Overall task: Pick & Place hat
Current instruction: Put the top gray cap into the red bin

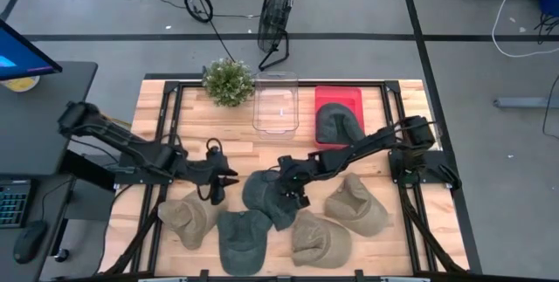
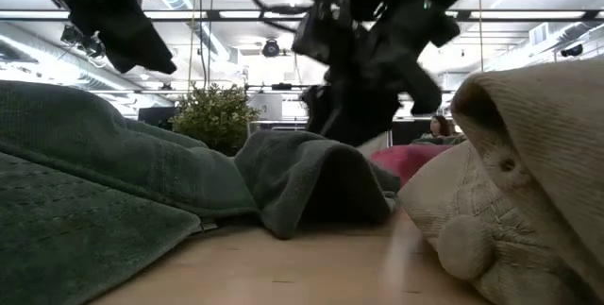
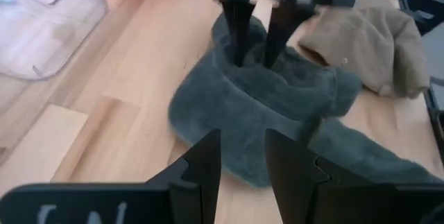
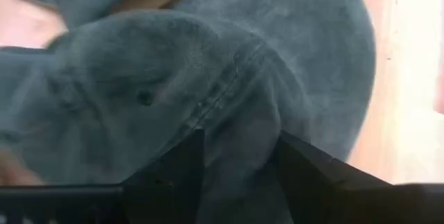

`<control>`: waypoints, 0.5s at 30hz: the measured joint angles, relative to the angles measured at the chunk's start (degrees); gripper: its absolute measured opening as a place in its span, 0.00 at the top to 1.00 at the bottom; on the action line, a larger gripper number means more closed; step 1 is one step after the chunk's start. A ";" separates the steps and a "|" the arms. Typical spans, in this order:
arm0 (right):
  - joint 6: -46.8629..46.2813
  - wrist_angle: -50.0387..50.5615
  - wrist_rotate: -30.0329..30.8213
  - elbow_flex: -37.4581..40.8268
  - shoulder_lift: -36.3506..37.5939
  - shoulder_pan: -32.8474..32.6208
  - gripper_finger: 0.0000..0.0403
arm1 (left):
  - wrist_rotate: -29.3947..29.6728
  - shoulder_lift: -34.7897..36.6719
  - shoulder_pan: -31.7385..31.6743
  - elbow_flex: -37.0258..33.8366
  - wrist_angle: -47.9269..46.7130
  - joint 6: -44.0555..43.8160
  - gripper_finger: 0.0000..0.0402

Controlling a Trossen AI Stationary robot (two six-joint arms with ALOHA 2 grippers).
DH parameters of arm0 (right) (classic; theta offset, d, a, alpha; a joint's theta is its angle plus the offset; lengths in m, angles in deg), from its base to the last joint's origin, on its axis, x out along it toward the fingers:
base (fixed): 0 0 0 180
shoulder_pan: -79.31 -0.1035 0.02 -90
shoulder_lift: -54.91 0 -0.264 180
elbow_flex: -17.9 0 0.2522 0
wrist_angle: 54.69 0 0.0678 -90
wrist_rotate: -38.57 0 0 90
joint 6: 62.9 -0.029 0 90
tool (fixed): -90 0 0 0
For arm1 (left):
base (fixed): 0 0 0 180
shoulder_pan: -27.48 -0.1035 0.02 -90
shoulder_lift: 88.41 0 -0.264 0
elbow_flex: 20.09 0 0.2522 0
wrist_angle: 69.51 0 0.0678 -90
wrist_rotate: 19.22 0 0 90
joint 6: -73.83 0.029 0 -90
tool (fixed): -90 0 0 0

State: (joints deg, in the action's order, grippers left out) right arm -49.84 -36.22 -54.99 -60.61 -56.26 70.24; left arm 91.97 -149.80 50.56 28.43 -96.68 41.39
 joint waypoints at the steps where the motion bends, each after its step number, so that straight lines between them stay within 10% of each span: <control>1: 0.64 -0.71 1.39 0.00 -0.70 -0.03 0.56 | 0.51 -0.68 0.38 0.00 0.65 0.00 0.71; 7: -0.17 -5.17 4.25 0.00 -2.96 -0.08 0.62 | 1.50 -3.91 0.93 0.00 1.26 -0.24 0.71; 15: -3.87 -3.79 4.36 0.00 -2.60 -0.13 0.97 | 2.01 -5.89 0.93 -0.04 2.12 -0.40 0.71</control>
State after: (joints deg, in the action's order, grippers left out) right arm -53.71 -40.00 -50.63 -60.61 -58.86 70.11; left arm 93.98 -155.69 51.49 28.39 -94.56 40.99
